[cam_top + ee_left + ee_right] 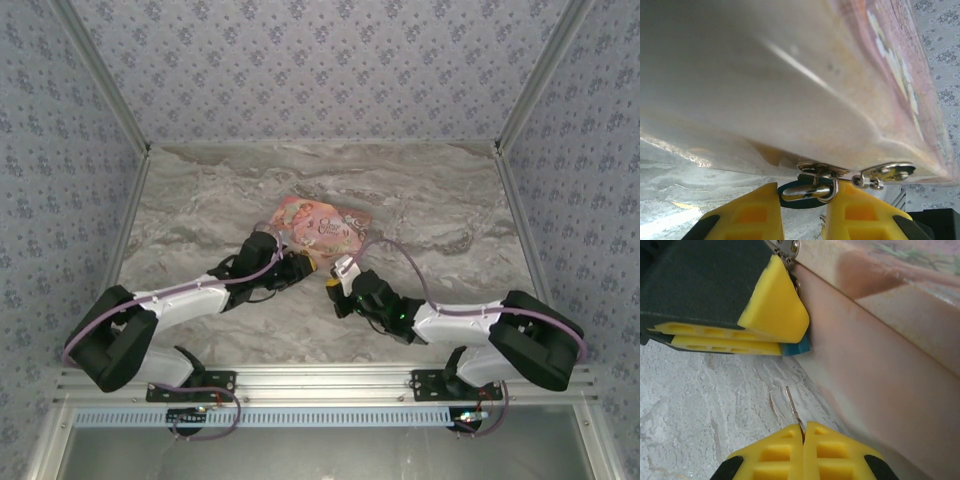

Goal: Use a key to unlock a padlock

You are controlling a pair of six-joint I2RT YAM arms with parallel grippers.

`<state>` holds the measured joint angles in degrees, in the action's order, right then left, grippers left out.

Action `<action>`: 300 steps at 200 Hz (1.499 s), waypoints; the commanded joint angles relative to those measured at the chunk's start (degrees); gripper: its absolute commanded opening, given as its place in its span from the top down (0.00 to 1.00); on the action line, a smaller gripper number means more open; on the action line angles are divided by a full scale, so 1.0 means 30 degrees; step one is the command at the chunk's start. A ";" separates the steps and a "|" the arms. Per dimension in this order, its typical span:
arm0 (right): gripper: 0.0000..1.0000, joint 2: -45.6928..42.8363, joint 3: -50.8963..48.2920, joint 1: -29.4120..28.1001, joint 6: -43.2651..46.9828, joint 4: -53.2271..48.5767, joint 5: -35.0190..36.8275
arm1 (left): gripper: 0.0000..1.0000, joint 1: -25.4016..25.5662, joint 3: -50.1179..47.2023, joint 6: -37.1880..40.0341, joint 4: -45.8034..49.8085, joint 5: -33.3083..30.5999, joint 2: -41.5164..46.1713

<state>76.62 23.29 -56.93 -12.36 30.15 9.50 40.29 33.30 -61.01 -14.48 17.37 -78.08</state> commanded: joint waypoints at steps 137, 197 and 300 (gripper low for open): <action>1.00 0.1787 0.1114 -0.0068 0.0370 0.2173 0.1068 | 0.83 0.0120 0.0824 -0.0594 -0.0407 0.0982 0.0814; 1.00 0.2158 0.1334 0.0002 0.0337 0.2467 0.0848 | 0.83 0.0118 0.0824 -0.0755 -0.0534 0.1111 0.0844; 1.00 0.2282 0.0647 -0.0037 0.0018 0.2093 0.1621 | 0.84 0.0107 0.0815 -0.0697 -0.0442 0.0935 0.0925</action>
<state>82.59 25.85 -56.93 -11.97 36.21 11.53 40.29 33.71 -61.63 -13.74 17.56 -77.28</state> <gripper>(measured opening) 0.057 0.189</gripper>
